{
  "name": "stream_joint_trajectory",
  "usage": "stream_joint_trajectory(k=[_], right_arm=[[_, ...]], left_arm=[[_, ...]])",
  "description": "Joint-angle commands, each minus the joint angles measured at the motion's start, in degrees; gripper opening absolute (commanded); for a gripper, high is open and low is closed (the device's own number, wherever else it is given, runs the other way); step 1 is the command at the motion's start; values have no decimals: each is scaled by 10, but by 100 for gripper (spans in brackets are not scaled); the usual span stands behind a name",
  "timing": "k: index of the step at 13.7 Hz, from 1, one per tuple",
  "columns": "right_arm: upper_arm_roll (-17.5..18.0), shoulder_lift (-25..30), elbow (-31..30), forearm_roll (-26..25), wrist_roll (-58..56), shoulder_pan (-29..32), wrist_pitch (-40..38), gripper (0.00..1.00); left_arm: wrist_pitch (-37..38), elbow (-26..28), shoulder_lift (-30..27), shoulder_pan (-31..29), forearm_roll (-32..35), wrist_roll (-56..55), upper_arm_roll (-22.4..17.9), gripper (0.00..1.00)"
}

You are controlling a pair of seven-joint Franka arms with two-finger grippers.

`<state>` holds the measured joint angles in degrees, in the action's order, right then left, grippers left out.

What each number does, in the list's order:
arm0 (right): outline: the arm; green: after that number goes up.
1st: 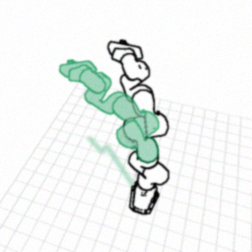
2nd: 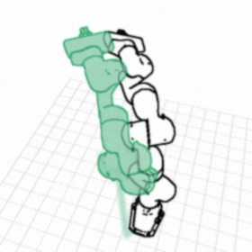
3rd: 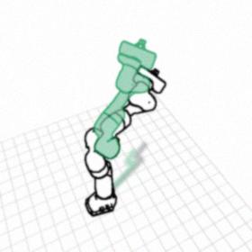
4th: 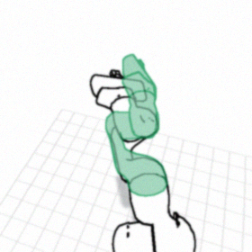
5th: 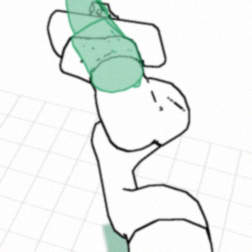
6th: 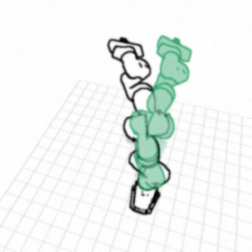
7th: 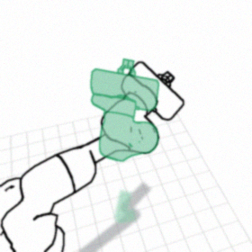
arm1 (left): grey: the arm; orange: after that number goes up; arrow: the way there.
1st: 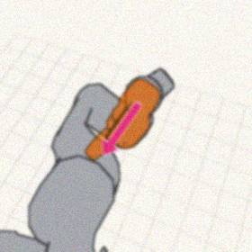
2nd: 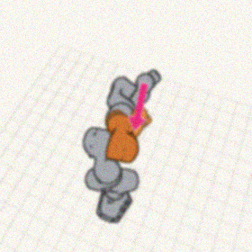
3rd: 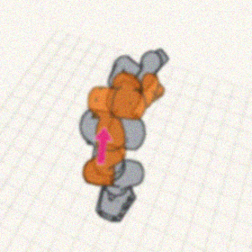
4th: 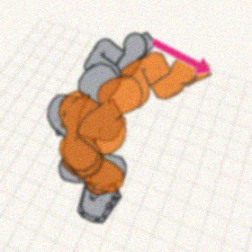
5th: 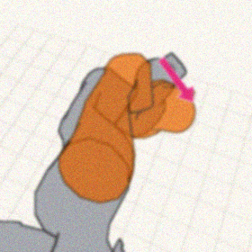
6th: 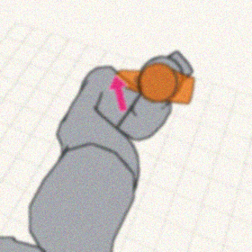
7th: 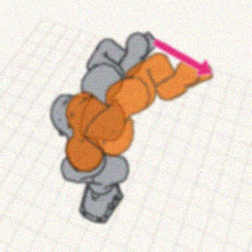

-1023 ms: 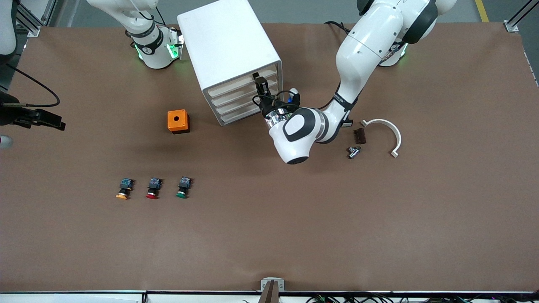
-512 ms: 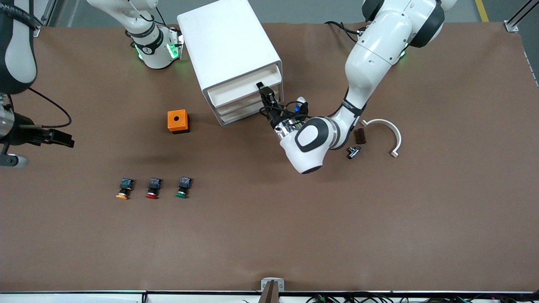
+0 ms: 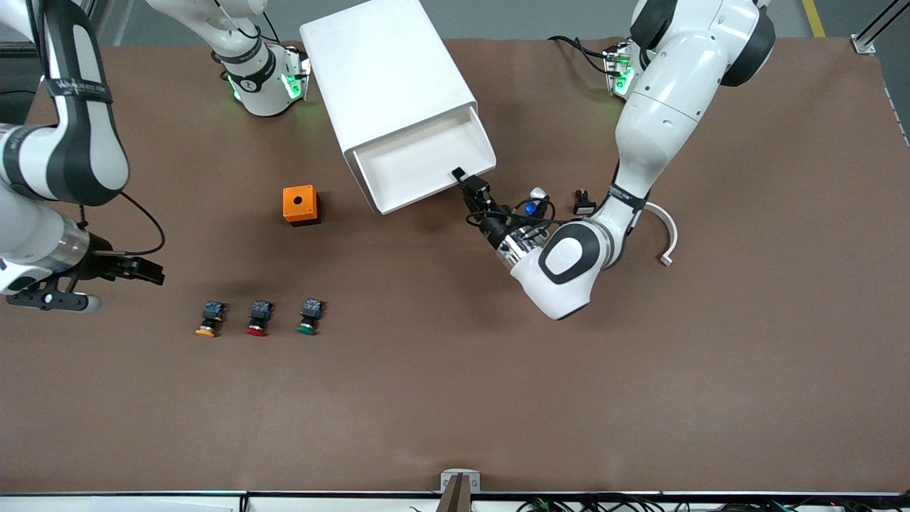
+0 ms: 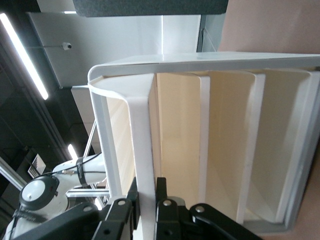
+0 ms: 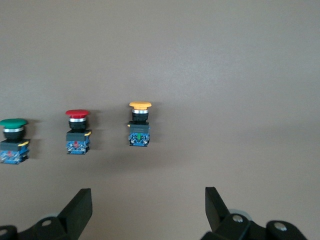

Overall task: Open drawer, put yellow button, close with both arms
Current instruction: 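Pull the drawer open with the left gripper while the right gripper descends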

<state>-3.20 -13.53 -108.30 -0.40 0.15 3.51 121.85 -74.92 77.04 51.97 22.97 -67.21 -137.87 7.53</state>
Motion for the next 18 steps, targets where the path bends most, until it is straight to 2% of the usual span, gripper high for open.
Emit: stream_joint_trajectory(k=[1, 5, 6, 7, 8, 10, 11, 14, 16, 18], right_arm=[[4, -13, -29, 11, 14, 3, 53, 100], [4, -61, -36, 23, 19, 6, 116, 100], [4, -70, -38, 34, 19, 4, 124, 100], [4, -80, -38, 38, 19, 3, 137, 100], [4, -90, -38, 38, 19, 3, 151, 100], [4, -113, -39, 39, 20, -3, 182, 100], [4, -126, -39, 39, 23, -6, 196, 100], [3, -153, -39, 39, 49, -21, 226, 100], [3, -160, -46, 39, 53, -28, 241, 100], [3, -177, -50, 38, 52, -27, 261, 100]], left_arm=[[1, -21, 11, -30, -6, 6, -3, 11], [0, -28, 16, -49, -5, 12, -3, 15], [0, -28, 16, -49, -5, 15, -3, 19], [0, -28, 16, -49, -5, 20, -3, 33], [0, -28, 14, -50, -6, 51, -3, 55], [-1, -30, 9, -50, -6, 140, -1, 90], [-7, -45, 9, -50, -6, 169, -1, 100], [-3, -78, 9, -60, -4, 279, -1, 100], [4, -85, 8, -65, 4, 398, -2, 100], [4, -101, -5, -65, 29, 526, -21, 100]])
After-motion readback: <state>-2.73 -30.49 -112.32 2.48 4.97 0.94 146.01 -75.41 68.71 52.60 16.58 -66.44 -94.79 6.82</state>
